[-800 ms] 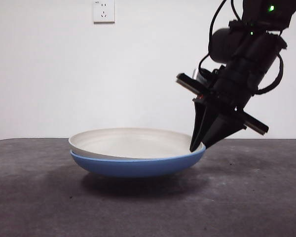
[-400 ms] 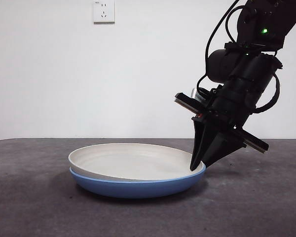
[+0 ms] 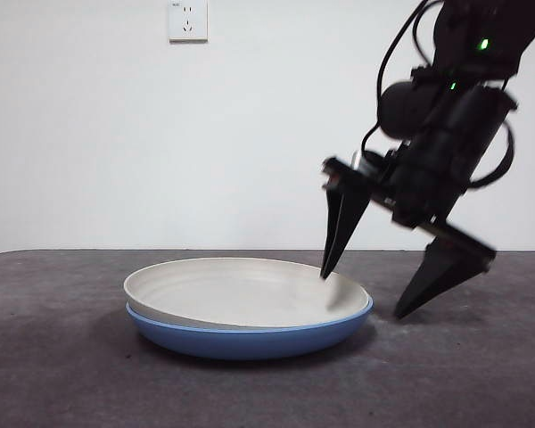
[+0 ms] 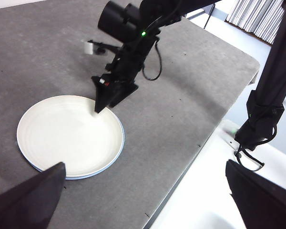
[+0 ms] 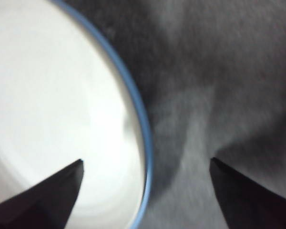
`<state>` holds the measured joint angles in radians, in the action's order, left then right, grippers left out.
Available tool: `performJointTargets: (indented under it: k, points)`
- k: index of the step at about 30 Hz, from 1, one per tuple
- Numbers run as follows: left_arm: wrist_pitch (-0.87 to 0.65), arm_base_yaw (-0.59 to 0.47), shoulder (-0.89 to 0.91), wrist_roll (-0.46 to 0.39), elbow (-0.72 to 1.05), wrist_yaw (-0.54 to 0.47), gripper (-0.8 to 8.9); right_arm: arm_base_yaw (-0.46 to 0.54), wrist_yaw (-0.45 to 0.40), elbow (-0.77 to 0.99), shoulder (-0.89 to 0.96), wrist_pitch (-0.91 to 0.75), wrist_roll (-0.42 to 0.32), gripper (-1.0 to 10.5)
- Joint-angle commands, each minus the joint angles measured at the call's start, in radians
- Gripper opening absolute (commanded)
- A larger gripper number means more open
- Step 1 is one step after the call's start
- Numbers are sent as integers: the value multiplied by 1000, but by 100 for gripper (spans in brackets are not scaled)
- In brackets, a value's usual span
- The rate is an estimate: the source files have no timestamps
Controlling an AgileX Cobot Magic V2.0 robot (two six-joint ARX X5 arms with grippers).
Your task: Pick up the white plate, put it on the blue plate, put it on desk
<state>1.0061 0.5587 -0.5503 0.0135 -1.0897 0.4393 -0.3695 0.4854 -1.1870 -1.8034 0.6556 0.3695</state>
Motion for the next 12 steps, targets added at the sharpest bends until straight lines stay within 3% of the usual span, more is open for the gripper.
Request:
performJointTargets:
  k: [1, 6, 12]
  points:
    - [-8, 14, -3, -1, -11, -2, 604, -1, -45, -24, 67, 46, -26, 472]
    - [-8, 32, -3, -1, -11, -2, 604, -18, -134, -24, 249, 192, -57, 573]
    - [-8, 32, -3, -1, -11, -2, 604, -81, -262, -24, 539, 341, -75, 578]
